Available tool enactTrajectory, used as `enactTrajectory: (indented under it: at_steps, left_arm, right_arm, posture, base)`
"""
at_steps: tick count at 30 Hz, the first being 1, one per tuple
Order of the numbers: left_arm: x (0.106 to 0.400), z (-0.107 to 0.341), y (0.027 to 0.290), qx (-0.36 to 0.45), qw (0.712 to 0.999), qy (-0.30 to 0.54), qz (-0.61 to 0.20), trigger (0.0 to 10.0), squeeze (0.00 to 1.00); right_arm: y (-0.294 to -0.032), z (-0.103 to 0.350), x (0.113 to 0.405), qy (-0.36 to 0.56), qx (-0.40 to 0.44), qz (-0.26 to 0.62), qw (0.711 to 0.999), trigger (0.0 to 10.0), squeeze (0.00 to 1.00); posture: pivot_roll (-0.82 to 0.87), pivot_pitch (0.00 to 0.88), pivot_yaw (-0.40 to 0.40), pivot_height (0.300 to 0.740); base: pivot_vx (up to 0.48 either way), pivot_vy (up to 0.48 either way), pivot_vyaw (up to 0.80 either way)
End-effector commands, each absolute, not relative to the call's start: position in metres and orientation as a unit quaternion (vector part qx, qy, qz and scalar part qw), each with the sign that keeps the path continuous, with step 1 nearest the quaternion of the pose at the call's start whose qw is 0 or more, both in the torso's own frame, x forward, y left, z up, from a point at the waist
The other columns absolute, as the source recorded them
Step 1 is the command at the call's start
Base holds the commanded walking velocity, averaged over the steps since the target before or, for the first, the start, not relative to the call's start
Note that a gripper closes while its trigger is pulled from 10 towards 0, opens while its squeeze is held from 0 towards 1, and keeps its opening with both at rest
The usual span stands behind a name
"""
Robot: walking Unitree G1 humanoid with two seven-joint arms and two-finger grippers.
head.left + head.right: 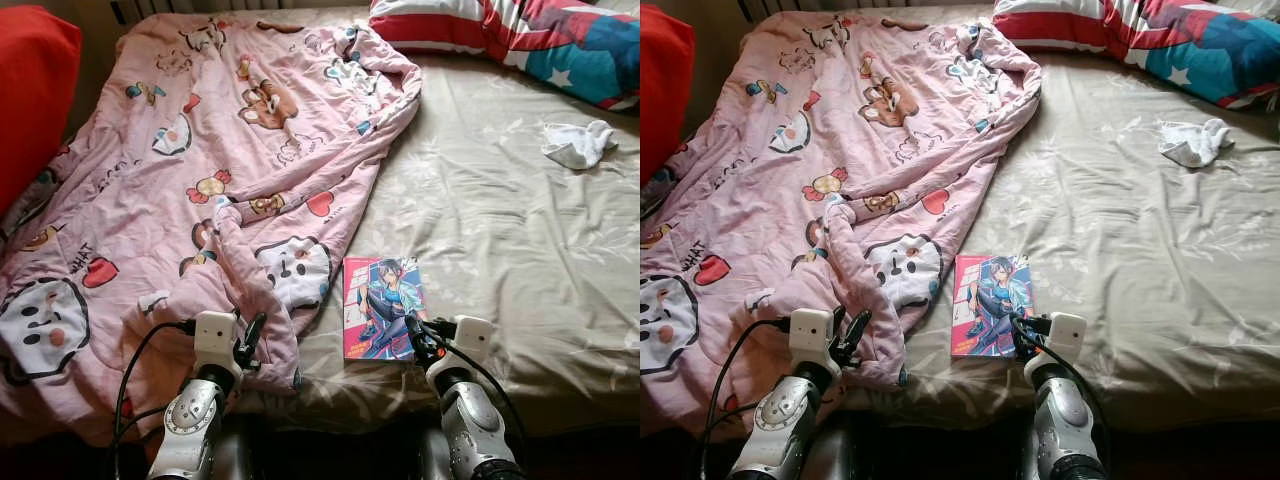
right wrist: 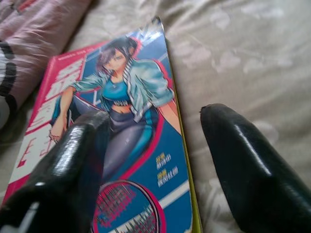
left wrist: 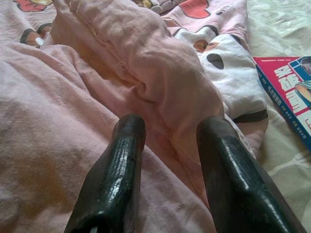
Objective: Clean up the room
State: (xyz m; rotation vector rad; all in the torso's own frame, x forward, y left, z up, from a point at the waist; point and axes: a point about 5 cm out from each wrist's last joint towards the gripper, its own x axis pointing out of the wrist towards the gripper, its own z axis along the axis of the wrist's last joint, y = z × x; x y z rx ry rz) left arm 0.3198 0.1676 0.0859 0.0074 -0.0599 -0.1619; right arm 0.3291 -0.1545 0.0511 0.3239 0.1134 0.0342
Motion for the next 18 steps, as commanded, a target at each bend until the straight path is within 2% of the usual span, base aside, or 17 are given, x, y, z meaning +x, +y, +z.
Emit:
enactTrajectory:
  at_steps: [1, 2, 3, 18]
  left_arm:
    - [0.315, 0.081, 0.17, 0.01, 0.997, -0.017, -0.081, 10.0, 0.0]
    - [0.315, 0.081, 0.17, 0.01, 0.997, -0.017, -0.081, 10.0, 0.0]
    - [0.315, 0.081, 0.17, 0.011, 0.997, -0.016, -0.081, 10.0, 0.0]
    - [0.313, 0.079, 0.176, 0.018, 0.997, -0.007, -0.078, 10.0, 0.0]
  right_arm:
    - [-0.155, 0.04, 0.322, 0.08, 0.178, 0.01, 0.981, 10.0, 0.95]
    - [-0.154, 0.039, 0.322, 0.084, 0.185, 0.011, 0.979, 10.0, 0.17]
    - [-0.154, 0.038, 0.321, 0.086, 0.187, 0.012, 0.979, 10.0, 0.0]
    - [-0.15, 0.03, 0.318, 0.112, 0.215, 0.027, 0.97, 10.0, 0.0]
  posture:
    - [-0.02, 0.32, 0.04, 0.566]
    - [-0.02, 0.321, 0.041, 0.566]
    - [-0.02, 0.322, 0.042, 0.566]
    - [0.0, 0.332, 0.051, 0.566]
  base:
    - [0.0, 0.0, 0.0]
    - [0.0, 0.0, 0.0]
    - [0.0, 0.0, 0.0]
    - [0.0, 0.0, 0.0]
